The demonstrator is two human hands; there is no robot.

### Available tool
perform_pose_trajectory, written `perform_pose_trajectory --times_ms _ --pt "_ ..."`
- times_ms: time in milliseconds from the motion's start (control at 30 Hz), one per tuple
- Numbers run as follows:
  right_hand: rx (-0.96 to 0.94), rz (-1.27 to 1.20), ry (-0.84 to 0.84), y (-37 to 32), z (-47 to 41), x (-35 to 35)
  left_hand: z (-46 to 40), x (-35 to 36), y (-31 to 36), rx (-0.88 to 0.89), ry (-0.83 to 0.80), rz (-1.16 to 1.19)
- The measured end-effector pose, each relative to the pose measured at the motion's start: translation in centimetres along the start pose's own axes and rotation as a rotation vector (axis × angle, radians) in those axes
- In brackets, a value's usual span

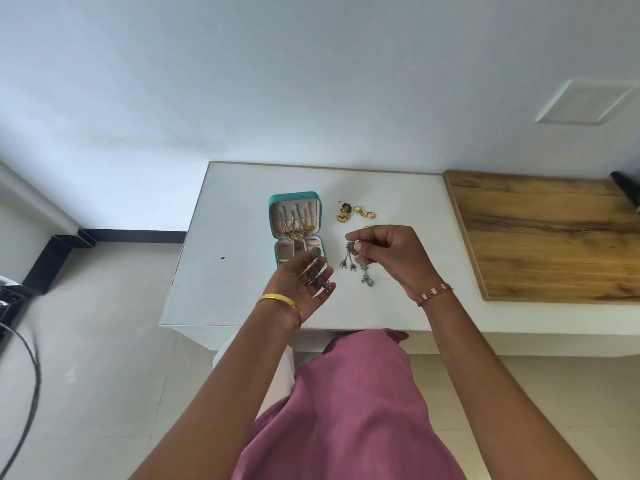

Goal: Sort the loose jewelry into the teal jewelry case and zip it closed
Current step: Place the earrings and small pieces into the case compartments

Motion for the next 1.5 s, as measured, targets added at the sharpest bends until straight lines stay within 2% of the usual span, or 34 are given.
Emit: perform_pose_trajectory --times_ms 333,533,967,1133,1333,1500 --pt "-0.186 0.247 0.047 -5.5 3.2 2.0 2.9 2.2 1.3 0.039 -0.220 -0.034" --pt "-0.216 0.232 0.078 -7.1 4.4 2.7 4.5 3.0 1.9 0.049 -0.302 -0.063" --pt "-0.220 0.108 0.109 -8.7 5.7 1.5 6.0 3.3 2.2 0.018 -0.279 -0.021" --pt "-0.231 0.129 0.050 -9.8 5.7 1.4 6.7 4.5 2.7 0.035 -0.285 -0.073" --pt "-0.196 0.273 0.028 -9.8 5.2 1.5 6.6 4.8 2.9 0.047 -0.199 -0.058" --pt "-0.183 0.299 -0.039 -9.1 5.0 2.5 6.3 4.3 2.4 0.034 -0.173 -0.041"
Point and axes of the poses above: each hand's wrist, its own z-axis away from the middle knuckle, its own x-axis out of the palm, y = z × x, the point moved 9 cm from there along -z, towards the middle knuckle, and after that the axes turned 3 degrees about x, right-handed, at the moved point
